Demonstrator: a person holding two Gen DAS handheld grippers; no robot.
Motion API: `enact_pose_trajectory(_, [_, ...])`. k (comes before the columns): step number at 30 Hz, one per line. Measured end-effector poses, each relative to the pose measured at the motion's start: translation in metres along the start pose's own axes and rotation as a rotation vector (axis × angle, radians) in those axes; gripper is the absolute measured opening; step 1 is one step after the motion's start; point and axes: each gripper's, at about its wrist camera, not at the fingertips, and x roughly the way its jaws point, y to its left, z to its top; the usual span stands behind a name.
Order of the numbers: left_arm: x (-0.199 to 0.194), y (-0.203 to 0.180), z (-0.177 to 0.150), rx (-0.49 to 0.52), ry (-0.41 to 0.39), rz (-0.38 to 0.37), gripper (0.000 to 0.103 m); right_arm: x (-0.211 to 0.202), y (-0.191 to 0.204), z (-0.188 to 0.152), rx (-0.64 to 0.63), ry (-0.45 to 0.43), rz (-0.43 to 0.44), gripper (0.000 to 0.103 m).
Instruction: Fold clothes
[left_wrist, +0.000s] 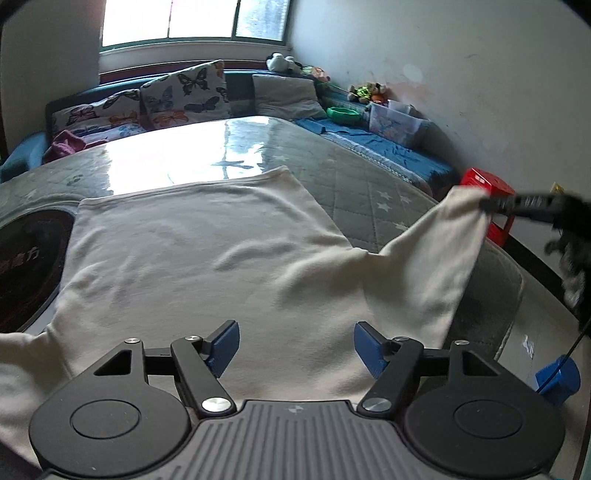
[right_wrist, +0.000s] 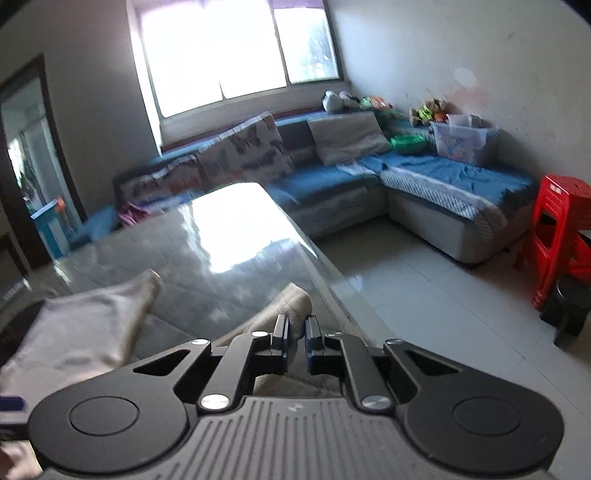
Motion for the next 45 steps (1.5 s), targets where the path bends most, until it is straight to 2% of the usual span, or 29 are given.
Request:
enact_pose_trajectory(6, [0.010,-0.010,-0.004,0.036,0.017,-0.017,0.072,-0.036,0.024,0.025,-0.031,-0.070,0.135,0.007])
enact_pose_trajectory(9, [0.007,-0.006,-0.006,0.024,0.017,-0.012,0.072,-0.049,0.054,0.039,-0.083,-0.092,0.234,0.007])
enact_pose_trajectory(14, [-0.021,0.023,-0.010,-0.042,-0.041,0.038,0.073,-0.051,0.112,0.053,-0.181,-0.082,0.400,0.007])
enact_pose_trajectory(19, [-0.050,0.060,-0.022,-0.124,-0.080,0.123,0.074,-0.036,0.185,0.050,-0.310,-0.015,0.547,0.007])
enact_pose_trajectory(22, [-0.063,0.079,-0.031,-0.180,-0.090,0.166,0.074,-0.024,0.221,0.041,-0.368,0.041,0.606,0.007])
enact_pose_trajectory(26, [-0.073,0.097,-0.043,-0.237,-0.088,0.207,0.074,-0.005,0.263,0.011,-0.433,0.148,0.673,0.007])
enact_pose_trajectory(28, [-0.076,0.102,-0.046,-0.254,-0.089,0.218,0.074,0.003,0.276,0.002,-0.447,0.198,0.702,0.011])
enact_pose_trajectory(30, [-0.077,0.104,-0.047,-0.260,-0.092,0.224,0.074,0.005,0.278,-0.002,-0.451,0.212,0.710,0.019])
enact_pose_trajectory(33, [-0.079,0.107,-0.045,-0.265,-0.097,0.229,0.074,0.006,0.272,-0.001,-0.458,0.214,0.700,0.019])
enact_pose_trajectory(36, [-0.080,0.105,-0.042,-0.264,-0.109,0.231,0.074,0.006,0.256,0.001,-0.471,0.218,0.649,0.019])
enact_pose_trajectory(40, [-0.080,0.095,-0.037,-0.236,-0.137,0.196,0.070,0.018,0.230,-0.014,-0.527,0.266,0.542,0.019])
enact_pose_trajectory(42, [-0.075,0.088,-0.035,-0.213,-0.136,0.170,0.053,0.025,0.220,-0.026,-0.550,0.285,0.491,0.019])
enact_pose_trajectory(43, [-0.071,0.086,-0.034,-0.205,-0.132,0.160,0.050,0.029,0.215,-0.031,-0.552,0.295,0.472,0.019])
enact_pose_trajectory(45, [-0.063,0.081,-0.031,-0.190,-0.126,0.141,0.034,0.035,0.208,-0.038,-0.546,0.305,0.444,0.019])
